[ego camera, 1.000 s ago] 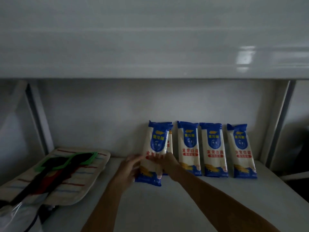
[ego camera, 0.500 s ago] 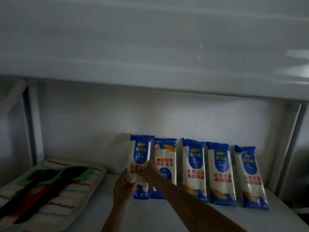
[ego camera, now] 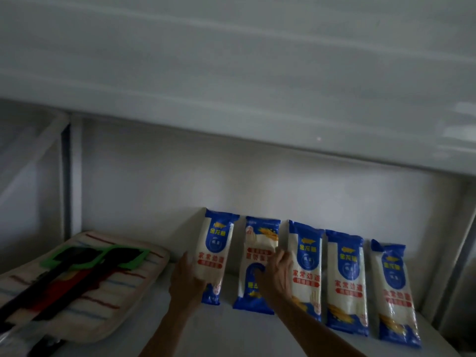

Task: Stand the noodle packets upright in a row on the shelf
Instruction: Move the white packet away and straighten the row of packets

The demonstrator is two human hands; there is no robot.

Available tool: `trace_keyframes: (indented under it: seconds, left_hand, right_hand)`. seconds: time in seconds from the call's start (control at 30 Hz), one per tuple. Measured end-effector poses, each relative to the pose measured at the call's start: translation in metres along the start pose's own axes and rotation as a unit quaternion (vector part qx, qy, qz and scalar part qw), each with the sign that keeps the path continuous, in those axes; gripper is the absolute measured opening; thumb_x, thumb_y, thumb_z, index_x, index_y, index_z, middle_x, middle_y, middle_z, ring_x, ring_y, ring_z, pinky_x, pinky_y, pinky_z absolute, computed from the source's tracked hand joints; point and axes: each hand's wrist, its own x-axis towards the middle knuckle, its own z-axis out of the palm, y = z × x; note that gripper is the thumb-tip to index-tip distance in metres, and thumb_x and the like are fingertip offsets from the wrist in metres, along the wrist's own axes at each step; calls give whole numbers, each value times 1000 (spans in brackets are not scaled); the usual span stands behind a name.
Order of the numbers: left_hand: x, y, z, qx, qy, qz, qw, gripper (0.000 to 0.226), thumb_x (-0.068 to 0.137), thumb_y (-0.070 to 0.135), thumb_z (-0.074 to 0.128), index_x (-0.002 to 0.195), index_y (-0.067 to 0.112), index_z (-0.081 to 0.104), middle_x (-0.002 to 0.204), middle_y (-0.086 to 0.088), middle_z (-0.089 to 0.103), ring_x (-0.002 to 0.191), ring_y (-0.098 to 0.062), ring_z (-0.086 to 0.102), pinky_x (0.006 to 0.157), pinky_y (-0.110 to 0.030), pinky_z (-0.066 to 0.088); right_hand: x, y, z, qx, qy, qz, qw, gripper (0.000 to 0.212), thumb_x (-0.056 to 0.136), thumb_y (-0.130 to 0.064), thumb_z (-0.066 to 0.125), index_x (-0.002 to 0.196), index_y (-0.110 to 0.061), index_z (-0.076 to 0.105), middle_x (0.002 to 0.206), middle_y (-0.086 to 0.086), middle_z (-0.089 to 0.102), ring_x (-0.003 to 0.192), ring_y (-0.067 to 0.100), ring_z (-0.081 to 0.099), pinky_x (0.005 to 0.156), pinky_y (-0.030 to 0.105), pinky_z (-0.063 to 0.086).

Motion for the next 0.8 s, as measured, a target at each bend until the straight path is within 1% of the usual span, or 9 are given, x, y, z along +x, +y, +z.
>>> trace_keyframes:
  seconds: [0.07, 0.2, 0.37, 0.5, 0.6, 0.67, 0.7, 0.77, 0.8]
  left_hand:
    - [-14, 12, -3, 38, 37, 22, 998, 68, 75, 22, 80, 133, 13, 47, 121, -9, 57, 110, -28, 60, 88, -45, 55]
    - [-14, 23, 4, 95, 28, 104, 990, 88, 70, 32, 84, 144, 10, 40, 137, -13, 51, 125, -29, 52, 99, -48, 51]
    - [-22, 85, -4, 166, -113, 218, 955, 104, 80, 3, 68, 158, 29, 4, 167, -2, 1, 155, -27, 0, 119, -51, 30]
    - [-40, 125, -10, 243, -145, 339, 897, 96, 86, 8, 67, 159, 33, 9, 168, 5, -4, 154, -23, -14, 123, -54, 13]
    - [-49, 127, -4, 287, -161, 371, 869, 91, 87, 11, 67, 158, 33, 14, 168, 4, 9, 156, -22, -4, 125, -53, 7]
    - [-54, 124, -1, 282, -213, 351, 867, 82, 85, 16, 70, 154, 27, 29, 161, 1, 32, 151, -23, 23, 124, -49, 14]
    - [-55, 124, 1, 267, -237, 333, 873, 73, 85, 19, 70, 150, 24, 37, 152, -2, 45, 141, -23, 42, 120, -47, 28]
    - [-61, 129, 1, 242, -271, 298, 883, 47, 89, 24, 68, 133, 17, 54, 126, -6, 65, 109, -23, 66, 92, -34, 52]
    - [-62, 131, 3, 222, -282, 277, 891, 39, 89, 26, 69, 125, 13, 60, 117, -5, 68, 101, -20, 68, 81, -26, 50]
  right_hand:
    - [6, 9, 9, 42, -8, 58, 997, 66, 76, -28, 78, 123, -15, 33, 117, 4, 37, 110, 19, 45, 98, 35, 50]
    - [16, 14, 17, 141, -189, 208, 949, 73, 72, -29, 86, 126, -9, 41, 123, 10, 57, 113, 26, 61, 90, 35, 57]
    - [0, 33, 2, 156, -203, 129, 958, 48, 80, -25, 80, 114, -19, 46, 110, 1, 62, 94, 15, 61, 70, 25, 57]
    - [-11, 35, -40, 9, -154, 12, 988, 42, 82, -38, 74, 118, -22, 60, 110, 0, 70, 90, 12, 68, 73, 26, 59]
    - [-11, 30, -89, -80, -178, -86, 977, 43, 84, -40, 72, 123, -26, 61, 116, -3, 70, 92, 9, 70, 74, 25, 61]
    - [-4, 24, -123, -152, -196, -155, 956, 47, 83, -44, 72, 126, -28, 60, 117, -4, 71, 95, 9, 70, 79, 29, 61]
    - [1, 21, -136, -189, -200, -184, 944, 48, 82, -46, 72, 126, -30, 61, 116, -5, 72, 98, 10, 70, 84, 31, 60]
    - [5, 10, -156, -238, -206, -225, 922, 47, 80, -47, 73, 124, -32, 62, 115, -6, 73, 103, 12, 69, 92, 33, 57]
    - [5, 4, -165, -240, -210, -240, 917, 47, 80, -46, 74, 123, -30, 63, 115, -5, 72, 105, 13, 68, 93, 33, 57]
